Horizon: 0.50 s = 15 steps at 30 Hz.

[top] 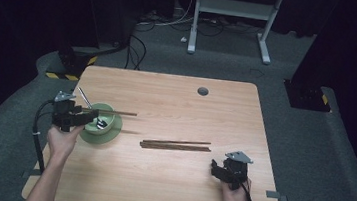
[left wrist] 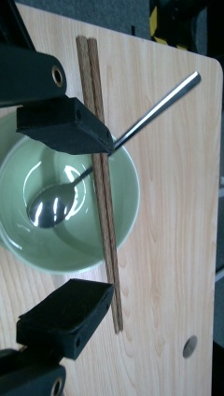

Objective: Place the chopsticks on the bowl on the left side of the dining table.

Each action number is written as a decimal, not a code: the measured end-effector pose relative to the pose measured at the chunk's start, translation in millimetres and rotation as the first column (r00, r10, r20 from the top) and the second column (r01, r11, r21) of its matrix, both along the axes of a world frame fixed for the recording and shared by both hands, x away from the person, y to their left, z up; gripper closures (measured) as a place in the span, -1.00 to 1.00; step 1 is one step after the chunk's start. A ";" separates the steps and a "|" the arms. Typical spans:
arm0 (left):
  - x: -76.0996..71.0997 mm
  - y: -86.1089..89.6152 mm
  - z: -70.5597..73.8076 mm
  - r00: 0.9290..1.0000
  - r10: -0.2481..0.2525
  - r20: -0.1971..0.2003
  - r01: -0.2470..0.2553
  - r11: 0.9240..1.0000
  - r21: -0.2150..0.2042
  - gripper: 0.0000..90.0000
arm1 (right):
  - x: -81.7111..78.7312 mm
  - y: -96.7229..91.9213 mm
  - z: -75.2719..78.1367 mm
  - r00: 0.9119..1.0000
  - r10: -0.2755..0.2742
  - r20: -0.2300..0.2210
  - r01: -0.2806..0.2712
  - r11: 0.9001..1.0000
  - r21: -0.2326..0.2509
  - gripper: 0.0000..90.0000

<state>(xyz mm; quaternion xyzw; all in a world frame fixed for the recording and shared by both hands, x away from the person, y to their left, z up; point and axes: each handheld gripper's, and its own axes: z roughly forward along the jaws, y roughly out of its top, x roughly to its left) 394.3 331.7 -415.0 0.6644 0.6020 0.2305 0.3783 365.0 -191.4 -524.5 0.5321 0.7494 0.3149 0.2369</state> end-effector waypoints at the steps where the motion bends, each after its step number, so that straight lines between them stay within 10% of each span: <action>1: -2.5 -3.7 1.5 1.000 -0.006 0.013 0.006 1.000 0.001 -0.40 | 0.0 0.0 0.0 1.000 0.000 0.000 0.000 1.000 0.000 -0.45; 15: -8.4 -29.2 -3.8 0.997 -0.063 0.046 0.064 0.998 -0.028 -0.39 | 0.1 -0.1 0.0 1.000 0.002 0.001 -0.002 1.000 -0.002 -0.45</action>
